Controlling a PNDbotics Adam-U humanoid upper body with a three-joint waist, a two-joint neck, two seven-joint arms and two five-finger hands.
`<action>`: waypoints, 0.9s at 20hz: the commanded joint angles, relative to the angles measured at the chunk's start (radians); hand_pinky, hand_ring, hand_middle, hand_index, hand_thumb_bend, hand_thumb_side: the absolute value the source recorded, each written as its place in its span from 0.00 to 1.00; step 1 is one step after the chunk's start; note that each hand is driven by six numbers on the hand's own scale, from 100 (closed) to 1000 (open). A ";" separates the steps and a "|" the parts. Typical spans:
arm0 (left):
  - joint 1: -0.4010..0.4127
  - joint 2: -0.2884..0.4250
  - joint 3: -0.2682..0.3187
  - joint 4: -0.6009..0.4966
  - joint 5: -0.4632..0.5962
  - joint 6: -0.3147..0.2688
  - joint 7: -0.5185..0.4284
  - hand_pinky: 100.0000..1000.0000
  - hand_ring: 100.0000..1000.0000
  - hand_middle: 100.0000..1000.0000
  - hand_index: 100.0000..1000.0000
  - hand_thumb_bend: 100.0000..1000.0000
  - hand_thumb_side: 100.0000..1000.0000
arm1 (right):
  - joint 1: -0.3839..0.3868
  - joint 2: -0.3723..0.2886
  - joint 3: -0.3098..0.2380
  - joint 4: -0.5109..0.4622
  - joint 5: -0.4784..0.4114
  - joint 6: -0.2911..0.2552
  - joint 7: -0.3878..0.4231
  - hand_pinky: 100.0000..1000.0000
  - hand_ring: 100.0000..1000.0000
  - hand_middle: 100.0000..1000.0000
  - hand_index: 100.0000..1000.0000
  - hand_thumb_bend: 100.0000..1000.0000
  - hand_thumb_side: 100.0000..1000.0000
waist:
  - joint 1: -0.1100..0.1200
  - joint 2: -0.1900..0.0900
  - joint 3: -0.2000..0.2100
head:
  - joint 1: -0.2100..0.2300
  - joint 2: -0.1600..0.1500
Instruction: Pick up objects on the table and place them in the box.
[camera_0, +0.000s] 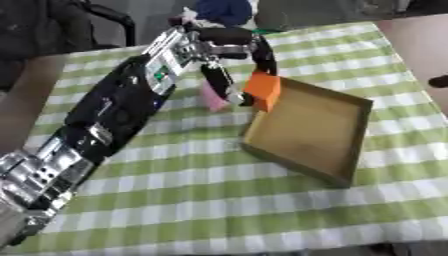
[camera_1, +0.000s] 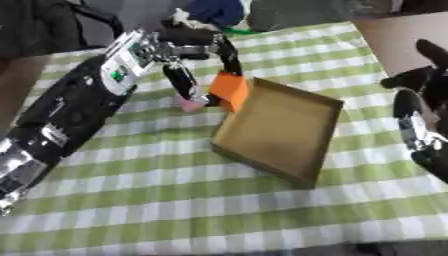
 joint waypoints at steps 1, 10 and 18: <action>-0.020 -0.028 0.011 0.029 -0.035 -0.252 -0.240 0.72 0.64 0.51 0.70 0.28 0.00 | -0.017 -0.013 -0.012 -0.024 -0.002 0.000 -0.010 0.87 0.71 0.59 1.00 0.00 0.51 | -0.008 -0.010 -0.003 | 0.006 0.001; 0.003 -0.045 0.000 0.062 -0.086 -0.280 -0.267 0.76 0.71 0.67 0.84 0.52 0.14 | -0.013 -0.011 -0.011 -0.020 0.004 0.001 -0.009 0.87 0.71 0.59 1.00 0.00 0.51 | -0.008 -0.008 -0.001 | 0.003 0.001; -0.026 0.083 0.033 -0.036 -0.028 -0.271 -0.264 0.79 0.71 0.67 0.83 0.53 0.16 | -0.005 -0.014 -0.013 -0.016 0.007 0.001 -0.011 0.87 0.71 0.59 1.00 0.00 0.51 | -0.006 -0.015 0.009 | -0.002 0.002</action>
